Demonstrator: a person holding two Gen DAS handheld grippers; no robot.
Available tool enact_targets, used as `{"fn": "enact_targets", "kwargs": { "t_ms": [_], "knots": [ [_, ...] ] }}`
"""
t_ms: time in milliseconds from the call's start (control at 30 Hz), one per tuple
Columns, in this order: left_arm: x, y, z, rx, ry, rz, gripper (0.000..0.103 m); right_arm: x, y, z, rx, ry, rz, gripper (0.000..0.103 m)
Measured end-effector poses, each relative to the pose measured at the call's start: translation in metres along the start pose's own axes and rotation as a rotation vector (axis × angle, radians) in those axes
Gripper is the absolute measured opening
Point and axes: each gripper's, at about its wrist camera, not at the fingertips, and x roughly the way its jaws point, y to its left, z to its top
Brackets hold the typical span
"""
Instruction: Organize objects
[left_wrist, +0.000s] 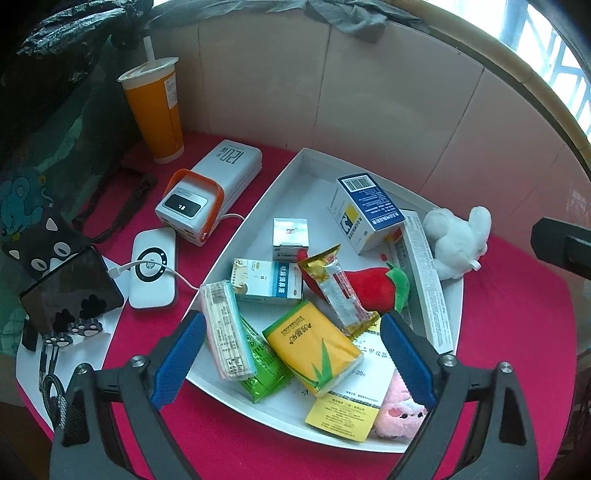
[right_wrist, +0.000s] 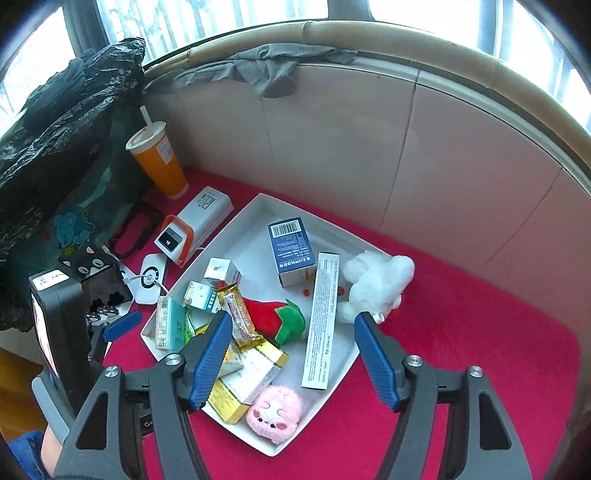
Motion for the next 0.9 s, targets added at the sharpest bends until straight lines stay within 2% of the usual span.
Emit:
{"fn": "enact_targets", "kwargs": {
  "t_ms": [267, 433, 600, 733, 900],
  "knots": [
    [-0.009, -0.002, -0.007, -0.002, 0.002, -0.02, 0.095, -0.008, 0.004, -0.013, 0.003, 0.007, -0.011, 0.076],
    [-0.029, -0.001, -0.016, -0.003, -0.04, -0.06, 0.095, -0.013, 0.013, -0.027, -0.024, 0.012, -0.01, 0.077],
    [-0.041, 0.001, -0.029, 0.019, -0.043, -0.085, 0.095, -0.014, 0.012, -0.041, -0.017, 0.034, -0.02, 0.078],
    [-0.041, 0.001, -0.047, 0.039, 0.01, -0.132, 0.095, -0.007, 0.007, -0.053, -0.005, 0.093, -0.046, 0.088],
    [-0.052, -0.004, -0.066, 0.094, 0.007, -0.1, 0.095, -0.011, 0.003, -0.065, -0.032, 0.102, -0.067, 0.094]
  ]
}}
